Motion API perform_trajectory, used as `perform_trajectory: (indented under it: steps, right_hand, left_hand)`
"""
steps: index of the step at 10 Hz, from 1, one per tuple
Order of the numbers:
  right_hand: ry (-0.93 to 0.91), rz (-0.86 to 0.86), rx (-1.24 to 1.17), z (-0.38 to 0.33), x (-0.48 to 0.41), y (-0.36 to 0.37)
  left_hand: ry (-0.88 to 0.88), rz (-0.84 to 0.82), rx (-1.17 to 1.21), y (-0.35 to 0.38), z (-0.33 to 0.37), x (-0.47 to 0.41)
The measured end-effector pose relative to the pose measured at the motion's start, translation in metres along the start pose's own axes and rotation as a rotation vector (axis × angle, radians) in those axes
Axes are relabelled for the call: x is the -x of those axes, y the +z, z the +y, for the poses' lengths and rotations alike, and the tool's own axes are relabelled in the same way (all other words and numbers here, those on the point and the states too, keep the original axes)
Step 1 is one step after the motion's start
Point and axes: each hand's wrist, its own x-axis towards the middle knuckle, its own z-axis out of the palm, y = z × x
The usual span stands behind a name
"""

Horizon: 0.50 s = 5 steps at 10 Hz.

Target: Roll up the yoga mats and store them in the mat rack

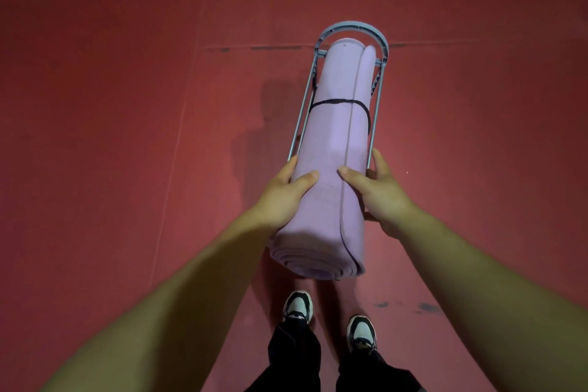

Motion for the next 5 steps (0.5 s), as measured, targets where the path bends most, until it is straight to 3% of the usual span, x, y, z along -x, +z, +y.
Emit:
perform_trajectory:
  steps: [2,5]
  right_hand:
    - [-0.063,0.012,0.077,-0.02,0.012,-0.009]
    - [-0.252,-0.019,0.59,-0.062,0.026,-0.002]
  left_hand:
    - [0.006,0.069,-0.047,-0.009,0.013,0.007]
    - [0.101,0.208,-0.417,-0.032,0.027,0.035]
